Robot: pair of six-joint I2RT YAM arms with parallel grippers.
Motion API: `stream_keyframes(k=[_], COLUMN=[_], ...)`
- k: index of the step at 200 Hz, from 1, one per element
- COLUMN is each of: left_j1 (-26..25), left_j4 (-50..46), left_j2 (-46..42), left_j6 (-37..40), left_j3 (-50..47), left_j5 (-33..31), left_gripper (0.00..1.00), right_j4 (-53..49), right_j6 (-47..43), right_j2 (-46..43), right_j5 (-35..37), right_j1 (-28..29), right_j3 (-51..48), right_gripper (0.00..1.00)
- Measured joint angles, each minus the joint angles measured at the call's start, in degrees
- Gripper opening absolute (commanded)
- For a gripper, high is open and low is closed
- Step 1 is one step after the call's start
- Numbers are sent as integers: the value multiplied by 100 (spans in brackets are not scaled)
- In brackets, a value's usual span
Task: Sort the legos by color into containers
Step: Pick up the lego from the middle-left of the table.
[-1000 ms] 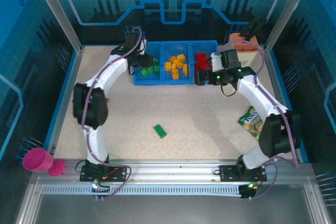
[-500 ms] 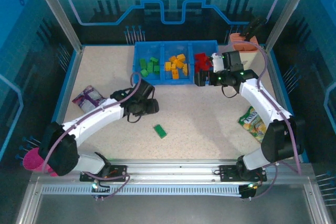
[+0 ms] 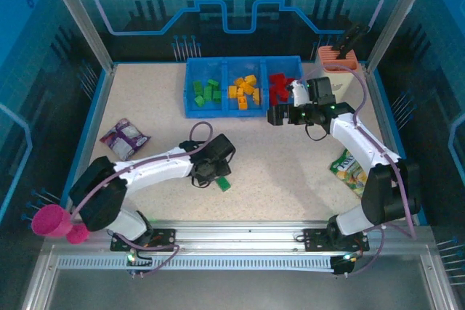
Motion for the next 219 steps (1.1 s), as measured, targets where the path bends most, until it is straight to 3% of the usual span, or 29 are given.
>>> stream_keyframes(k=[67, 121, 169, 194, 219], left_j1=[-4, -2, 20, 306, 1121], left_j4=[-166, -341, -260, -179, -400], left_j2=[1091, 1228, 1113, 894, 669], left_j6=[-444, -553, -610, -426, 256], left_j3=[494, 496, 420, 444, 1108], left_j5=[205, 306, 330, 376, 188], left_gripper=[60, 35, 28, 27, 27], right_j4=[157, 160, 160, 157, 175], right_j6=[46, 46, 46, 44, 42], right_j2=[0, 0, 0, 0, 0], right_j5=[-127, -125, -118, -107, -127], right_j1=[-125, -160, -164, -170, -188], right_j3=[-11, -11, -11, -11, -59], right_gripper=[100, 100, 100, 100, 100])
